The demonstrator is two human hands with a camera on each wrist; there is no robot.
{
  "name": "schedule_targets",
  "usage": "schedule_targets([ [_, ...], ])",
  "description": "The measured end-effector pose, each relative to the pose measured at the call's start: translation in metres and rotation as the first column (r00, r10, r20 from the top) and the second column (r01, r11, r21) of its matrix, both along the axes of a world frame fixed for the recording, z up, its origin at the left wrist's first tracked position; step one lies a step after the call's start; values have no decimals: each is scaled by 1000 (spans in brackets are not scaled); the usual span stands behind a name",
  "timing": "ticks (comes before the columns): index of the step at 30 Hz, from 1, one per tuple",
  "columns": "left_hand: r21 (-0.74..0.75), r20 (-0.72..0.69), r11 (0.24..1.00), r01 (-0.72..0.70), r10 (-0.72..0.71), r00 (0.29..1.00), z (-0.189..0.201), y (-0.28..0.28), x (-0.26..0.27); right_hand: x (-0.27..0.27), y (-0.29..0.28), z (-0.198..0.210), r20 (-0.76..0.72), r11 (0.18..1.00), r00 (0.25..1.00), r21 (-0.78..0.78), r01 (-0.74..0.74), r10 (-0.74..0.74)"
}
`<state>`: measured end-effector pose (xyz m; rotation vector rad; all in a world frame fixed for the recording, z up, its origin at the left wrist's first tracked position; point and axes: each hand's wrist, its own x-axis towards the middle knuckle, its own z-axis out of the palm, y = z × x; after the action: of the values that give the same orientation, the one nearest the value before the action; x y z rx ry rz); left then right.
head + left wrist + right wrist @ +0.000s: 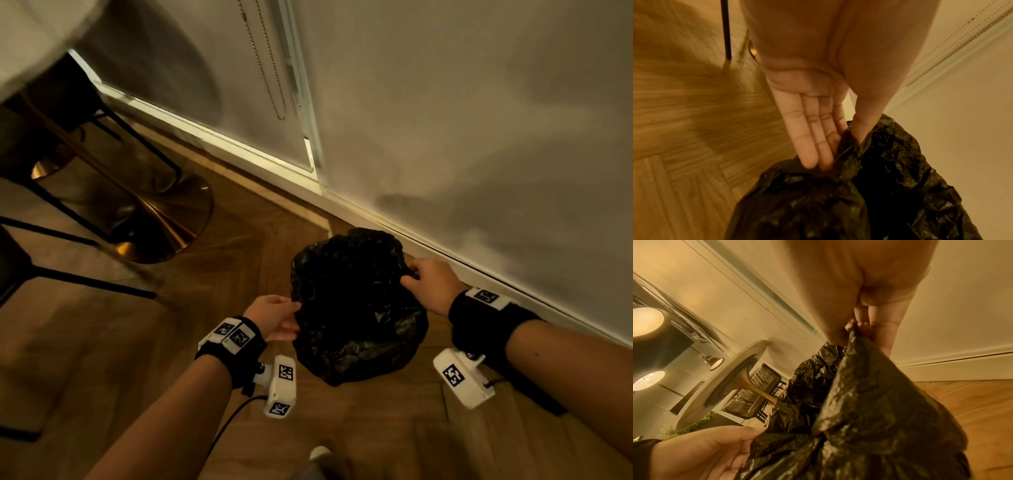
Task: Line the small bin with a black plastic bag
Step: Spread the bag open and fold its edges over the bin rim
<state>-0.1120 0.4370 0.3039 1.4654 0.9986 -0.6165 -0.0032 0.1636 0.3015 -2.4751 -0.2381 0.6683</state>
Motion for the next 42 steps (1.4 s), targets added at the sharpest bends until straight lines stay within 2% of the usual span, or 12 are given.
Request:
schedule_targets([
  [6, -29, 0, 999, -39, 39, 999, 47, 52, 11, 0, 54, 50, -62, 996, 994, -7, 87, -87],
  [9, -22, 15, 1000, -19, 19, 1000, 61, 80, 21, 2, 78, 60, -71, 989, 987, 25, 145, -143],
  [14, 39, 1, 999, 14, -14, 1000, 65, 124, 53, 17, 117, 59, -79, 978, 978, 66, 200, -194],
  [17, 96, -1, 995, 37, -37, 999, 56, 145, 78, 31, 141, 47, -137, 966, 963, 84, 246, -233],
  [20, 123, -3, 992, 40, -40, 999, 45, 164, 107, 51, 164, 27, -198, 948, 940, 103, 302, -278],
  [25, 175, -18, 981, 84, -82, 996, 20, 199, 160, 84, 199, -6, -189, 935, 925, 64, 348, -331],
  [33, 234, -72, 960, 155, -142, 987, -59, 251, 219, 114, 242, -79, -216, 912, 891, 9, 410, -399],
  [36, 208, -63, 968, 140, -130, 990, -89, 261, 237, 128, 255, -106, -237, 910, 883, -13, 414, -405],
  [40, 173, -45, 980, 99, -93, 995, -123, 270, 263, 145, 269, -137, -295, 881, 841, -5, 472, -453],
  [42, 178, -45, 979, 103, -96, 994, -138, 274, 273, 151, 274, -149, -334, 839, 790, -5, 544, -514],
])
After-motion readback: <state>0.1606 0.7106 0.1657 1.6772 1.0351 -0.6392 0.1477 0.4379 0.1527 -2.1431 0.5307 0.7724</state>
